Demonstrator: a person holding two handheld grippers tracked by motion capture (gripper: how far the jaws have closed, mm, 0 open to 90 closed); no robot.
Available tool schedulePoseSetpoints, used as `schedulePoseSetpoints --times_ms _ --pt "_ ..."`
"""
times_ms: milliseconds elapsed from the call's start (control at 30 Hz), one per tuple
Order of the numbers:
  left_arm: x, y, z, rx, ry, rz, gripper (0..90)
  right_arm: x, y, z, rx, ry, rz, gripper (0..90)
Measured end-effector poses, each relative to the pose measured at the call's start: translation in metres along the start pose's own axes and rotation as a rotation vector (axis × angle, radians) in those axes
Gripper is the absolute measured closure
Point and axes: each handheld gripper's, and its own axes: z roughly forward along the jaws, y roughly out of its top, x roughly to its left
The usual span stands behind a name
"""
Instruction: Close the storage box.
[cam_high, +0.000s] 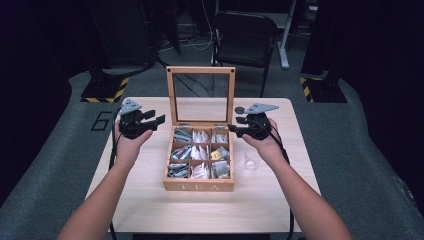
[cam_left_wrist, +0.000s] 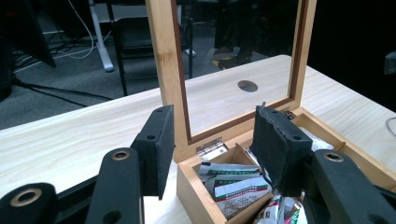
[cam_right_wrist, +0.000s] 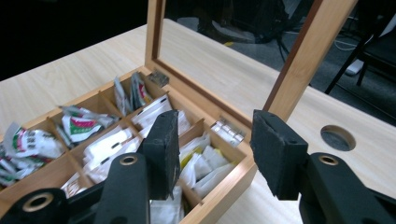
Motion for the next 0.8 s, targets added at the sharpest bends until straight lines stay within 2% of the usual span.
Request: schedulePoseSetpoints --times_ms 367,567,700,800 --pt "-0.007 0.0 0.0 0.002 -0.002 0.028 48.8 0.015 -0.016 -0.007 0.003 0.037 -0.021 52.1" --pt "-0.008 0.0 0.0 0.005 -0.005 0.027 48.8 0.02 -0.027 -0.01 -0.002 0.061 -0.013 54.0" --pt "-0.008 0.0 0.0 0.008 -0.008 0.024 48.8 0.024 -0.035 -0.011 0.005 0.099 0.029 56.1" --pt "-0.009 0.0 0.0 0.008 -0.008 0.026 48.8 0.029 -0.039 -0.011 0.009 0.104 0.003 58.1"
